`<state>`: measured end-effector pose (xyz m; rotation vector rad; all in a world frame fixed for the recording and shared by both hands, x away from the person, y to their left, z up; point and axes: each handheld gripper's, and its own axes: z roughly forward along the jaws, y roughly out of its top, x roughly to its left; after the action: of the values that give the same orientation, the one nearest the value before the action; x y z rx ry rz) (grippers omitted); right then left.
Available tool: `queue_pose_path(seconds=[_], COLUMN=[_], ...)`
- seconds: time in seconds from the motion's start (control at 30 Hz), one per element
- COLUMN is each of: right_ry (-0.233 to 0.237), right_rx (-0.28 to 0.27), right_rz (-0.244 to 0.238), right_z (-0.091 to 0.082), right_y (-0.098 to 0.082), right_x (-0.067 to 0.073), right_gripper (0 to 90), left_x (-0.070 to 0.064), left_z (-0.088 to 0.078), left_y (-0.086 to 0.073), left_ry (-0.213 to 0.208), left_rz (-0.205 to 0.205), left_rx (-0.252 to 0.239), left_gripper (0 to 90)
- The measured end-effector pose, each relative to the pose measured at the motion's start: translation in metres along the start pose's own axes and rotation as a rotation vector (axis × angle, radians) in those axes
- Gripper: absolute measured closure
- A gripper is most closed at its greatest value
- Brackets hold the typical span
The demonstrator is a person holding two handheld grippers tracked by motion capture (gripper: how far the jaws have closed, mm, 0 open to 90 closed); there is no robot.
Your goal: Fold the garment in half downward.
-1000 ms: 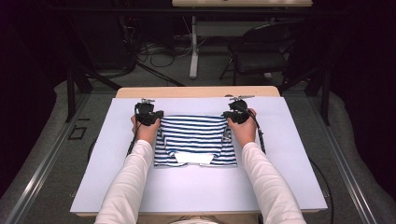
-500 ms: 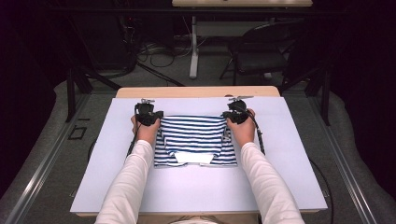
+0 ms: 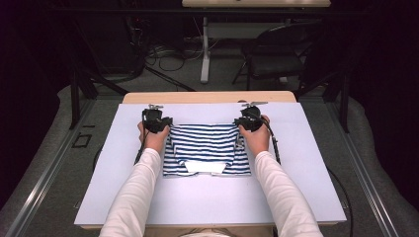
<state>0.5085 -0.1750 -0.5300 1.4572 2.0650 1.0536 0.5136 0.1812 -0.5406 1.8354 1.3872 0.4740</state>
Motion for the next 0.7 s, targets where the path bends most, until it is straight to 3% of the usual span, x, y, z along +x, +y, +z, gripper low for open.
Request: queue_pose_path(seconds=[0.43, 0.7], right_ry=[-0.023, 0.011], right_rx=[-0.045, -0.068], right_rz=[-0.046, -0.076], right_z=[-0.010, -0.016], right_y=[0.004, 0.004], right_x=[0.013, 0.032], right_gripper=[49.2, 40.3], left_x=[0.002, 0.002], left_z=[-0.003, -0.003], left_y=[0.002, 0.002], left_ry=[0.006, 0.013], left_rz=[0.002, -0.001], left_rx=[-0.003, 0.010], left_gripper=[71.4, 65.1])
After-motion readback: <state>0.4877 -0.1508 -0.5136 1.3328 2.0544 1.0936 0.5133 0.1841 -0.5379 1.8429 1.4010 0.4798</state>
